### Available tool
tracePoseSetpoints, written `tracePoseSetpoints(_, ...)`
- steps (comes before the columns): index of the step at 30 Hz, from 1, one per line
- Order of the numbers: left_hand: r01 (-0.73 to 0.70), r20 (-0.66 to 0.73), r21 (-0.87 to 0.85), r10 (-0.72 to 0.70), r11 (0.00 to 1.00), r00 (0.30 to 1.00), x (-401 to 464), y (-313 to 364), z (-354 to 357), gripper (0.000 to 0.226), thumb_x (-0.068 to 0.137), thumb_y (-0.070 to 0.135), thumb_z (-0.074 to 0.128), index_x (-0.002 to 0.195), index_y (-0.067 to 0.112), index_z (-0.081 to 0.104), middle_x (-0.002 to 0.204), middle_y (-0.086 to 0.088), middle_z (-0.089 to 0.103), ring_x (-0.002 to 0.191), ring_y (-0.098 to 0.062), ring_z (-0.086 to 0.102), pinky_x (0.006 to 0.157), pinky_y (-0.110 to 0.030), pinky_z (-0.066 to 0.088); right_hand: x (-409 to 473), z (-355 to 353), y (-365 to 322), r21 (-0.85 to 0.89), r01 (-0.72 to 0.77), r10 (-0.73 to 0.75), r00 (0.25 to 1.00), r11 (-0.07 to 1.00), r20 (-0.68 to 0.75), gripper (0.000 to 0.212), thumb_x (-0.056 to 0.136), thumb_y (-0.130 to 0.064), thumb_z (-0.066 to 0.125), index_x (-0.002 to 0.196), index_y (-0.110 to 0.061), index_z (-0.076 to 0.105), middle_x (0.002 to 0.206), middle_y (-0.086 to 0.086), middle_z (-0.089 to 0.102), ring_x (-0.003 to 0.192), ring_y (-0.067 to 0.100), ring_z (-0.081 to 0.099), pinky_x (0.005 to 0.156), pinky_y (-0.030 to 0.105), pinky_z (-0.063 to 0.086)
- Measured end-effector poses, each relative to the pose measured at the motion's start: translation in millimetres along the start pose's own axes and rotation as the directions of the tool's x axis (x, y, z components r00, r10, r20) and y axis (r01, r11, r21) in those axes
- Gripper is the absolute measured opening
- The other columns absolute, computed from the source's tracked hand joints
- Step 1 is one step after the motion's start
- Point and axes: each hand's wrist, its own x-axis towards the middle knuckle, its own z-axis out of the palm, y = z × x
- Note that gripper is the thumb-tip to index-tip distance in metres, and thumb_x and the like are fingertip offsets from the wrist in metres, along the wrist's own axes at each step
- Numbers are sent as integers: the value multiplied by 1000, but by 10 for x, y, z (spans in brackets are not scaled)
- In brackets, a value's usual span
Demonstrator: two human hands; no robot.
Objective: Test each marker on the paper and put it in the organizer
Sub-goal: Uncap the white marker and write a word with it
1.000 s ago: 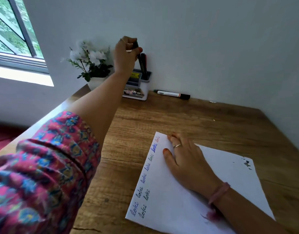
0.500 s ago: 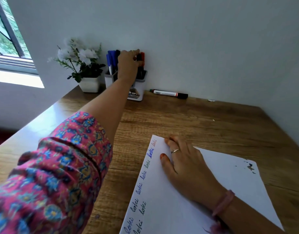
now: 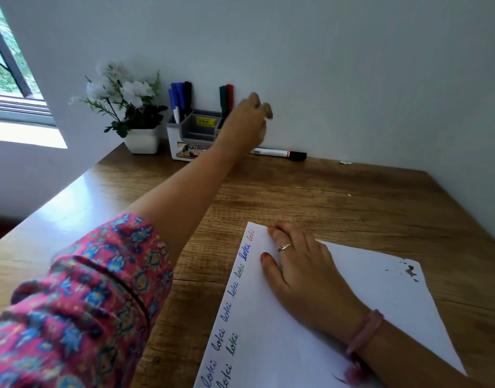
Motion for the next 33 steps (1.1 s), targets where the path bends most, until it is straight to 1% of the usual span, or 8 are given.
tracePoseSetpoints(3, 63, 245, 23, -67, 998, 967, -30, 68, 243, 28, 92, 7, 48, 118, 5, 57, 120, -15, 48, 106, -29, 53, 89, -36, 47, -5, -8, -5, 21, -6, 5, 1000, 1000, 9, 86, 71, -61, -8, 147, -27, 14, 153, -9, 15, 141, 9, 11, 113, 27, 9)
tracePoseSetpoints(6, 77, 386, 69, -98, 995, 917, -58, 85, 395, 30, 94, 11, 44, 120, 3, 56, 121, -16, 49, 111, -32, 51, 93, -42, 46, 3, -15, -11, 16, -8, 8, 1000, 1000, 23, 82, 74, -61, -7, 148, -28, 11, 154, -9, 13, 141, 8, 10, 113, 27, 8)
tracePoseSetpoints(10, -28, 447, 228, -79, 973, 891, -63, 67, 482, 35, 98, 19, 35, 122, 2, 53, 124, -20, 50, 113, -35, 47, 93, -45, 42, 6, -22, 0, 26, -19, 18, 999, 999, 48, 70, 84, -56, 4, 148, -28, 10, 155, -9, 11, 142, 8, 8, 114, 28, 8)
tracePoseSetpoints(16, -72, 456, 323, -89, 944, 885, -99, 108, 440, 45, 98, 33, 37, 130, 3, 47, 132, -22, 41, 123, -37, 36, 101, -46, 35, 11, 4, 12, 7, -5, 5, 1000, 1000, 15, 85, 72, -60, -8, 147, -27, 12, 154, -8, 14, 141, 9, 10, 114, 29, 9)
tracePoseSetpoints(20, -59, 485, 252, -73, 966, 871, -173, 122, 337, 50, 93, 42, 45, 130, 8, 43, 132, -18, 43, 123, -35, 38, 100, -47, 33, 7, 8, 15, -7, 8, -8, 1000, 1000, -4, 83, 74, -57, -6, 147, -25, 15, 153, -7, 16, 141, 10, 11, 113, 28, 10)
tracePoseSetpoints(28, 61, 497, 110, -108, 992, 861, -447, 200, 218, 45, 95, 30, 44, 136, 12, 39, 136, -12, 45, 124, -28, 43, 105, -47, 30, 11, -12, 4, -11, 11, -11, 1000, 1000, -15, 76, 80, -56, 0, 146, -23, 20, 153, -5, 19, 140, 11, 16, 112, 30, 14)
tracePoseSetpoints(31, 133, 435, -39, -103, 990, 894, -641, 270, 130, 45, 94, 28, 49, 134, 11, 41, 131, -10, 49, 121, -25, 47, 102, -43, 35, 6, -26, -4, 17, 9, -8, 1000, 1000, -20, 67, 86, -51, 14, 146, -22, 22, 152, -4, 21, 139, 12, 18, 112, 30, 15)
tracePoseSetpoints(33, 221, 361, -220, -131, 950, 923, -782, 326, -1, 44, 90, 25, 57, 130, 11, 46, 119, -9, 57, 107, -22, 54, 93, -35, 44, 1, -34, -7, 20, 9, -9, 1000, 1000, -16, 63, 90, -50, 16, 146, -22, 23, 151, -4, 22, 139, 12, 18, 112, 31, 14)
